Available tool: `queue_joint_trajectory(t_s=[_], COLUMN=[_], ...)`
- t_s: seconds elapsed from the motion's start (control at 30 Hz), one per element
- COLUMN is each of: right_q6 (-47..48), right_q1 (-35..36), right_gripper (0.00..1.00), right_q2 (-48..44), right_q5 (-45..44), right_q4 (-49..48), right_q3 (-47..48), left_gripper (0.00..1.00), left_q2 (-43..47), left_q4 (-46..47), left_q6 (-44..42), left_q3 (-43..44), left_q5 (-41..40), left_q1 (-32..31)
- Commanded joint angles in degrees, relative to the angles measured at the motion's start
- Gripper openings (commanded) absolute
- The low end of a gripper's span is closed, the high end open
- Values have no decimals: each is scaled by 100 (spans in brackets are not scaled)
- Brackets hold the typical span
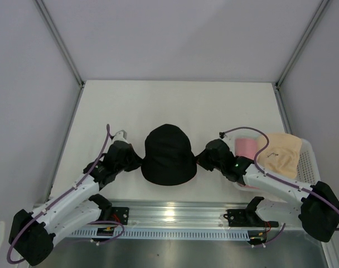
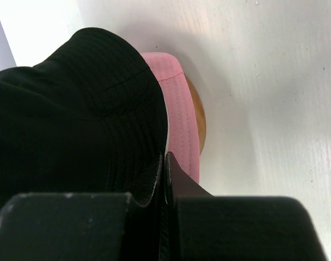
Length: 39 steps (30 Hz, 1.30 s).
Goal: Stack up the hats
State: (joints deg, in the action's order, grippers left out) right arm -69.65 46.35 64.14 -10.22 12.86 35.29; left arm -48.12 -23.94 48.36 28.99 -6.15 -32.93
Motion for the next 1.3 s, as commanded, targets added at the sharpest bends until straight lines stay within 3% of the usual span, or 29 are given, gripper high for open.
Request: queue_joint_trajectory(t_s=[0.0, 0.27, 0.47, 0.5, 0.6, 0.67, 0.8, 0.83, 0.9, 0.93, 0.97, 1.07, 1.17, 1.27], right_q6=[548, 1225, 1708, 1857, 2330, 2604, 3290, 3604, 3844, 3923, 3924, 3863, 3748, 3669], right_q1=[120, 111, -309, -458, -1205, -1750, -2673, -3197, -3526, -3675, -4033, -4808, -5519, -5908], right_gripper=[0, 1, 51, 60, 76, 85, 96, 100, 100, 100, 100, 100, 100, 100], right_q2=[46, -270, -182, -174, -182, -296, -516, -551, -526, -499, -464, -455, -788, -1297], right_q5=[-525, -964, -702, -457, -122, -94, 81, 38, -208, -348, -515, -499, 53, 406], right_q4=[331, -459, -312, -32, 723, 1242, 1938, 2279, 2807, 3010, 3386, 3802, 3803, 3618], right_q3=[-189, -470, 28, 170, 846, 1381, 2399, 2839, 3367, 3501, 3589, 3451, 2994, 2598], left_gripper=[1, 11, 39, 56, 86, 96, 100, 99, 100, 99, 99, 100, 99, 100], left_q2=[171, 883, 646, 620, 611, 628, 698, 742, 690, 594, 245, -679, -1556, -2033], left_q4=[-32, 944, 779, 647, -38, -652, -946, -623, -78, -75, -171, -820, -1489, -1920], left_q6=[-318, -933, -1267, -1285, -1285, -1180, -1539, -2384, -3066, -3487, -3595, -3886, -3992, -4325], left_q3=[-367, -685, 7, 114, 972, 1291, 2475, 2697, 3093, 3234, 4079, 5102, 5877, 6126], left_q5=[-334, -817, -1317, -1545, -2194, -2538, -2857, -2474, -1648, -860, -583, 96, 561, 1580], left_q1=[-74, -73, -82, -82, -47, -3, 128, 129, 137, 137, 137, 111, 59, -107])
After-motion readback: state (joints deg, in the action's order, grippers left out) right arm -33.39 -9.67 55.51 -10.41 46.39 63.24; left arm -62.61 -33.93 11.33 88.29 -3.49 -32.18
